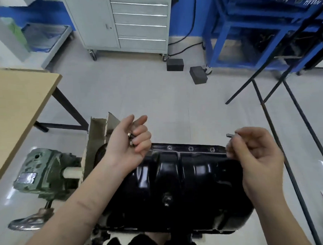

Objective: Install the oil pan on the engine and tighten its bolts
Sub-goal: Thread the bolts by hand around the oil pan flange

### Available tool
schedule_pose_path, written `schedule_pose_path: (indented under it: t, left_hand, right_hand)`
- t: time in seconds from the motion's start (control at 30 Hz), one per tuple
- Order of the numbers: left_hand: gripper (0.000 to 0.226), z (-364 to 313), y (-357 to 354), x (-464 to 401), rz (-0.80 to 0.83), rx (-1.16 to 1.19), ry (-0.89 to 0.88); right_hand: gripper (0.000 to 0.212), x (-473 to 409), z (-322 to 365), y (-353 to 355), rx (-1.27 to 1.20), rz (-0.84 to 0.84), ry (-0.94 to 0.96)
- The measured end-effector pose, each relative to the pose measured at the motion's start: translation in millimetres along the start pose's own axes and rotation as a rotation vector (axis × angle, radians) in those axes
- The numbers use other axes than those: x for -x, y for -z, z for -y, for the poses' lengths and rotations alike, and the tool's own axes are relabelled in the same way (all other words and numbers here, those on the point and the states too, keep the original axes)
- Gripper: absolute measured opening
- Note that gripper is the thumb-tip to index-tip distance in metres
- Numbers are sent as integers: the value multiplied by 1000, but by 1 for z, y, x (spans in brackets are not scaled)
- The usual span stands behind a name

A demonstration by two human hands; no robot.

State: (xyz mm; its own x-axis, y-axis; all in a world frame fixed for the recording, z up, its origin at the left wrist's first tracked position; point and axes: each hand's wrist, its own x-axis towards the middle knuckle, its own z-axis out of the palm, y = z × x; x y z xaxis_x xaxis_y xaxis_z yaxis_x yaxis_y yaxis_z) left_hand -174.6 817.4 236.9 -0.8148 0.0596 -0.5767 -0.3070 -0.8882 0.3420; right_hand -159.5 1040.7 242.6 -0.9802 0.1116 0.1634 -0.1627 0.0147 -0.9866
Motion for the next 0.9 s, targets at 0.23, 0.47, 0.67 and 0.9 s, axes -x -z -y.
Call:
schedule_pose_path:
  t: [0.23,0.47,0.67,0.9]
  left_hand:
    - [38,-1,-5,-6,-117,36,63]
    - [32,-1,-9,-17,-171,0,85]
    - [29,-1,-4,-19,-144,-24,88]
    - [15,-2,-4,-16,-121,-60,80]
  right_hand:
    - [17,-16,1,3,-45,12,-232]
    - [20,-73,-30,37,417,204,-285]
    - [9,-91,-64,49,920,715,-164]
    - [19,-91,-78,45,1146,987,28]
